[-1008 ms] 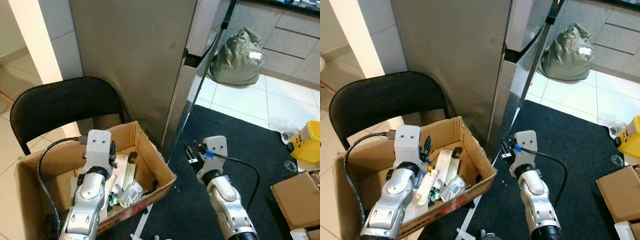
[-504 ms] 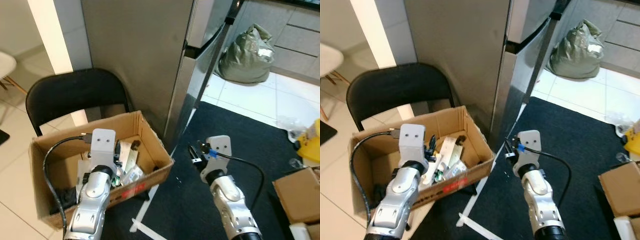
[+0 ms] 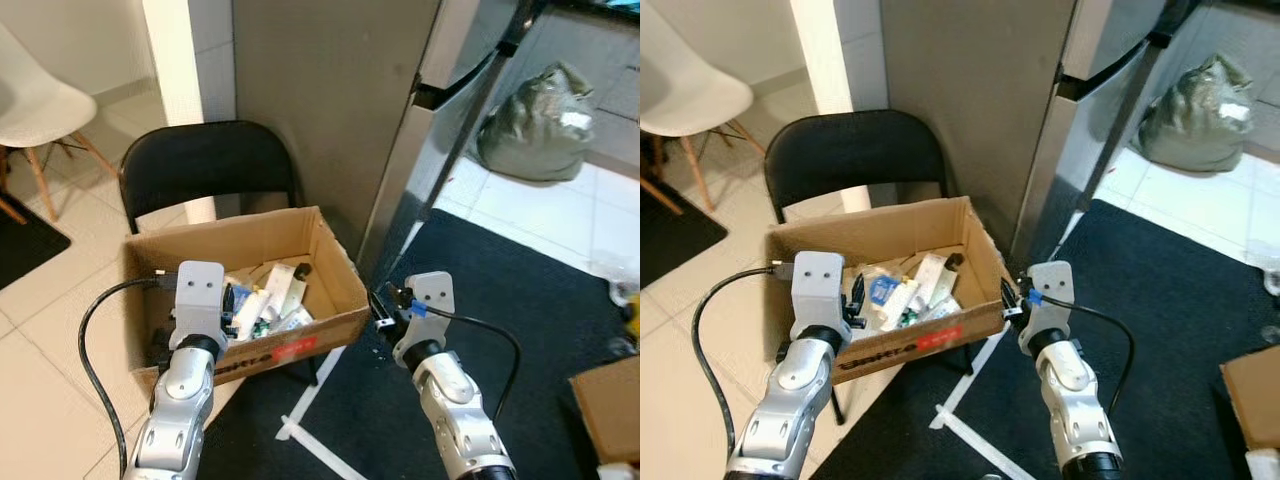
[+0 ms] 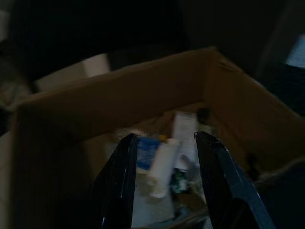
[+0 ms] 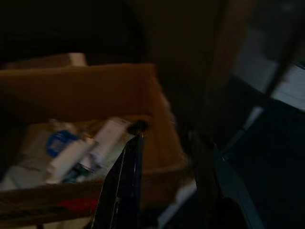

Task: Picking trash to rubbish bin

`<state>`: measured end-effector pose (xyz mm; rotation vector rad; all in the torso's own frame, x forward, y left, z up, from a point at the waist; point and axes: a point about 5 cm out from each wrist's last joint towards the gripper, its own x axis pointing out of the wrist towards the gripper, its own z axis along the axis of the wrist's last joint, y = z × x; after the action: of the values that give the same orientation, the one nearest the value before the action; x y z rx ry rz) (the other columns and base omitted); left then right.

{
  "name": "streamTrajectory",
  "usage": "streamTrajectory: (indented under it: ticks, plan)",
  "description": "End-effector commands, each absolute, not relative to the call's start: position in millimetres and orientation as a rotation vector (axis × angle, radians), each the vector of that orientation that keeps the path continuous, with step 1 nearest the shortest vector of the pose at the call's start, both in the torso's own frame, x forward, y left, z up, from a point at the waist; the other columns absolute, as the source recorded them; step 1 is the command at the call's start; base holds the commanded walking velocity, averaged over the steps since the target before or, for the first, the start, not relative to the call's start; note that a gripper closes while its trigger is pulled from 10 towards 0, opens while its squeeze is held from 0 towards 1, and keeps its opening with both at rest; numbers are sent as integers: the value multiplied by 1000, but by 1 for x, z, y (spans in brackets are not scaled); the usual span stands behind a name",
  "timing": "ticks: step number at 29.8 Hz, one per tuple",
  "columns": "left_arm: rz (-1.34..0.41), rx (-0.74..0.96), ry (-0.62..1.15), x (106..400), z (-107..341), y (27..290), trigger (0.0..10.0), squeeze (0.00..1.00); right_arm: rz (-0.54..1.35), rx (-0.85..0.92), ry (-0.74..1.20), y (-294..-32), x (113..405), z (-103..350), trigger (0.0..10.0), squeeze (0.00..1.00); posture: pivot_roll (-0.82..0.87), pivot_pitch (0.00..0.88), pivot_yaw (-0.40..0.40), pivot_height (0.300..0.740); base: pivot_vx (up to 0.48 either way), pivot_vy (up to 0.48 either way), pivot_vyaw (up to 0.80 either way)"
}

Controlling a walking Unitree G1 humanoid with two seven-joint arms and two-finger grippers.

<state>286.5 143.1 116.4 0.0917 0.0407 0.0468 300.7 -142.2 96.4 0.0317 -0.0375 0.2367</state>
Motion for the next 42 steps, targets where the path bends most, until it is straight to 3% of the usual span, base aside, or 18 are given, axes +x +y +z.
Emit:
streamTrajectory:
  ticks: [1,30,42]
  plan:
    - [36,87,59,287,113,141,10000,0,225,41,-24,-145,299,94,10000,0,-6,125,-79,740,0,0,-581]
    - [-46,84,51,295,121,130,10000,0,203,48,-14,-145,300,95,10000,0,-25,140,-72,740,0,0,-713]
    - [-32,97,53,296,120,140,10000,0,185,56,-10,-148,295,94,10000,0,-47,138,-54,740,0,0,-736]
